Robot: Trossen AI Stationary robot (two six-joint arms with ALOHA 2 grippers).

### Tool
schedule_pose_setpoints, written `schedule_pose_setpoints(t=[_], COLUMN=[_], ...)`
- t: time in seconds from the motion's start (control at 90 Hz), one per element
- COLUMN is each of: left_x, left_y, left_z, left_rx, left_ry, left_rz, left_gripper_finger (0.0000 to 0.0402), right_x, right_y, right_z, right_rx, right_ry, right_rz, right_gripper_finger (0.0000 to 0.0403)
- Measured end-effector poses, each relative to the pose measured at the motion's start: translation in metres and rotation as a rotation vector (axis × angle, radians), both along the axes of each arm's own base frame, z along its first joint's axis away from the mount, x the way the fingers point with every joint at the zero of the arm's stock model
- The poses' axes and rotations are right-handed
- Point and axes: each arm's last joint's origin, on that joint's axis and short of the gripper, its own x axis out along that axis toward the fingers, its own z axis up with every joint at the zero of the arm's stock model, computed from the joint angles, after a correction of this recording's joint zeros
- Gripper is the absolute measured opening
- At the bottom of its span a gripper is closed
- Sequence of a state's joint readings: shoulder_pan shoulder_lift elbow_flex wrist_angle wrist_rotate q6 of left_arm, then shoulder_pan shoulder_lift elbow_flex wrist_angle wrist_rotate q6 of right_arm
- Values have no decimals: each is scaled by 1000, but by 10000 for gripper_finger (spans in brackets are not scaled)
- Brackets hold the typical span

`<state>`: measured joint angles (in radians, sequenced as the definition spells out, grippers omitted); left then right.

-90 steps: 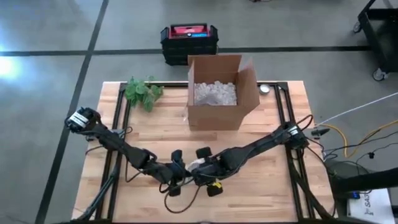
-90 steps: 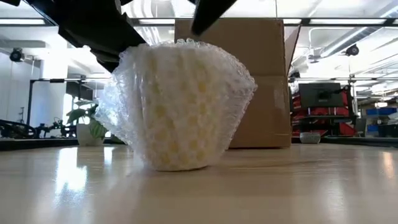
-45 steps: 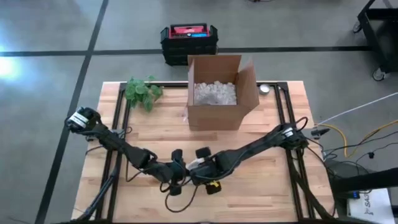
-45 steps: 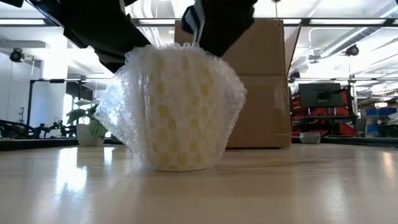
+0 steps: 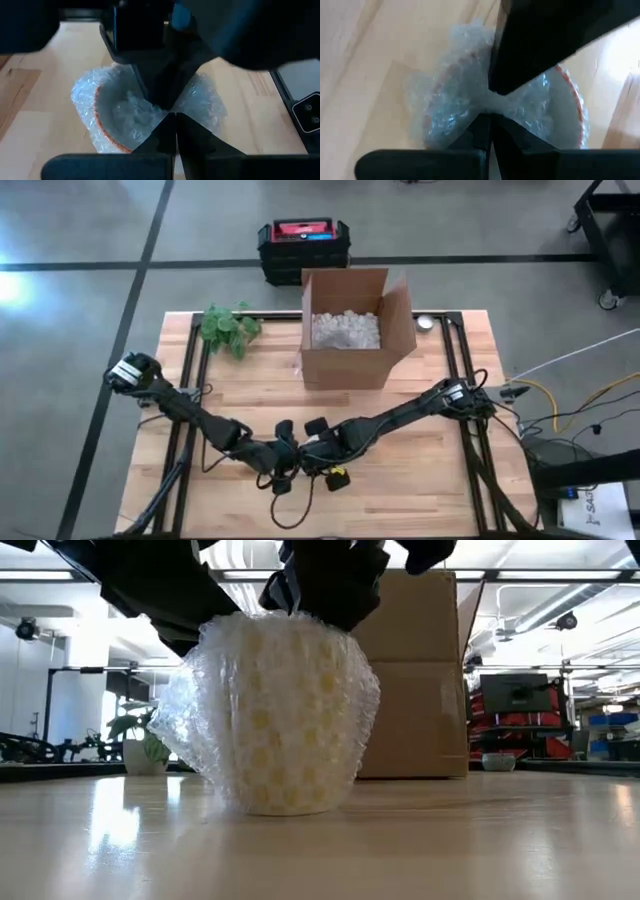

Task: Wrap mug
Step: Wrap the yellow mug with bubble wrap

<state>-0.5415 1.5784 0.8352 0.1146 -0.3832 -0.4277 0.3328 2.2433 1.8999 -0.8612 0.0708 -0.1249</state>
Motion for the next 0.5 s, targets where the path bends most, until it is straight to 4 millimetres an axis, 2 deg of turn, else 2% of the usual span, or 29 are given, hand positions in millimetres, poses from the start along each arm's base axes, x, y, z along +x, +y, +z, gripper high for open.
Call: schedule_pose_setpoints(t=[0.178,0.356,0.5], left_x=[0,-1,0], left_y=[0,0,0], left_z=[0,0,0], left_rx=[0,-1,-2], left_ry=[0,4,2], left_rz=[-2,-7,-6], left_gripper_finger=[0,0,0], right_x=[1,0,-10], right_y=[0,4,7], right_z=[6,31,65], right_rx=[-3,11,28], right_ry=[-19,-69,-100], right_rz=[29,33,41], right_gripper_finger=[2,2,2])
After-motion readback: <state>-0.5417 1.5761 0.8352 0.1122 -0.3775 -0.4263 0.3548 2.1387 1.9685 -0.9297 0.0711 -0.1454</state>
